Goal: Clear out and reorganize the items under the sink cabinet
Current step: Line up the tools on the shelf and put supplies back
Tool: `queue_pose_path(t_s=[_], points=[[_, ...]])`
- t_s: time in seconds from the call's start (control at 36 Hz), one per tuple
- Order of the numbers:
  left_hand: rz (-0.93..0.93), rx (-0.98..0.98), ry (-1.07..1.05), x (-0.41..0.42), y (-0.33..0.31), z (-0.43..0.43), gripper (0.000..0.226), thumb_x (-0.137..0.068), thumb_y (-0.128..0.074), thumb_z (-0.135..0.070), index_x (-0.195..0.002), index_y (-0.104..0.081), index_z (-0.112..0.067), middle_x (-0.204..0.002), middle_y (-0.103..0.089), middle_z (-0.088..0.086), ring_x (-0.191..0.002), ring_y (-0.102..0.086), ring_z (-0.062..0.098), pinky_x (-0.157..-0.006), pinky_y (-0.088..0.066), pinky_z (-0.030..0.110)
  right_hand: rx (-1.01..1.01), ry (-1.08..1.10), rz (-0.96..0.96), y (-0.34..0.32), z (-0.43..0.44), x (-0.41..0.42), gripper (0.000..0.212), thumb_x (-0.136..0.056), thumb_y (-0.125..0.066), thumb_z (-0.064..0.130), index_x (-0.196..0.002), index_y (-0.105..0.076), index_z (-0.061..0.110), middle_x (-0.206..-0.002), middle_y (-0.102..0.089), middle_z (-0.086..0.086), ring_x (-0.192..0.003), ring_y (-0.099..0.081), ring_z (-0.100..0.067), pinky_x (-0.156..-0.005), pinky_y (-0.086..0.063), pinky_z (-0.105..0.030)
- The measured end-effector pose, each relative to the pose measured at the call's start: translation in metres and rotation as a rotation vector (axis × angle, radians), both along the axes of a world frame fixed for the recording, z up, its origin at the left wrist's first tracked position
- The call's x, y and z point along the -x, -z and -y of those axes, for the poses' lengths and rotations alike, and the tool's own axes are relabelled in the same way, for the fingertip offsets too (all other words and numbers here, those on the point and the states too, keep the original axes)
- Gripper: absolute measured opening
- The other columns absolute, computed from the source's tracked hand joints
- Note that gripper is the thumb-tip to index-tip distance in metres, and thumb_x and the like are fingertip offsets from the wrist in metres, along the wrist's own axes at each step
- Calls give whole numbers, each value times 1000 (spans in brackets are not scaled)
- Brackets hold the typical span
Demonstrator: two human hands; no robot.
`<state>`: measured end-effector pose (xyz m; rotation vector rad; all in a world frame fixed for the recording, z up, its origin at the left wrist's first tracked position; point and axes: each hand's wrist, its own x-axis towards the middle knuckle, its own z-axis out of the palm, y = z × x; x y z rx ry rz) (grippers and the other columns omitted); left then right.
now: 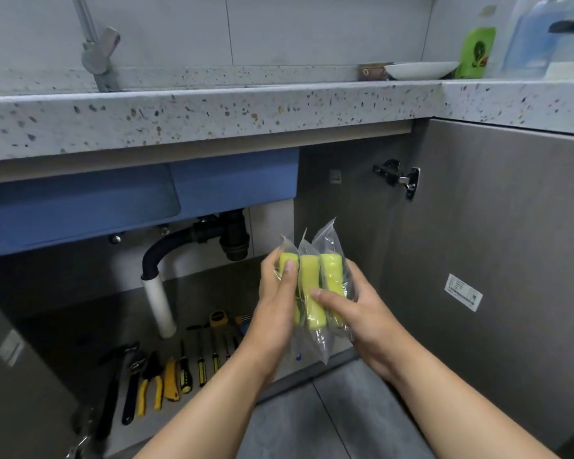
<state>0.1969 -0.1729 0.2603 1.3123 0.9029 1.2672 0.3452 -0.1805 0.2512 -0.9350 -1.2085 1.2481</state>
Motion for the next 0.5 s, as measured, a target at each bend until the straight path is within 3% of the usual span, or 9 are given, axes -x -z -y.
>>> queue_pose_path(t_s=[0.22, 0.42, 0.5], points=[[-38, 15, -9, 3, -3, 3, 42, -98, -37, -64, -139, -38, -52, -137, -58, -9, -126, -59, 13, -107, -49, 49, -59, 36, -30, -1, 2, 4, 57, -86, -76, 17, -138, -53, 29, -123, -70, -5, -114, -68, -23, -86, -58, -31], [-46, 45, 33, 5, 1, 3, 44, -99, -36, -64, -140, -38, -48, -133, -61, -8, -121, -62, 10, -102, -54, 44, -2, 26, 59, 0, 4, 7, 63, -83, -76, 28, -140, -50, 37, -124, -69, 1, -118, -66, -19, -103, -52, -45], [-46, 52, 80, 4, 3, 3, 47, -93, -45, -73, -137, -36, -59, -127, -63, -19, -118, -64, 5, -97, -57, 38, 24, 41, 130, 0, 5, 9, 71, -78, -76, 44, -142, -45, 44, -131, -66, 6, -125, -60, -16, -110, -45, -49]])
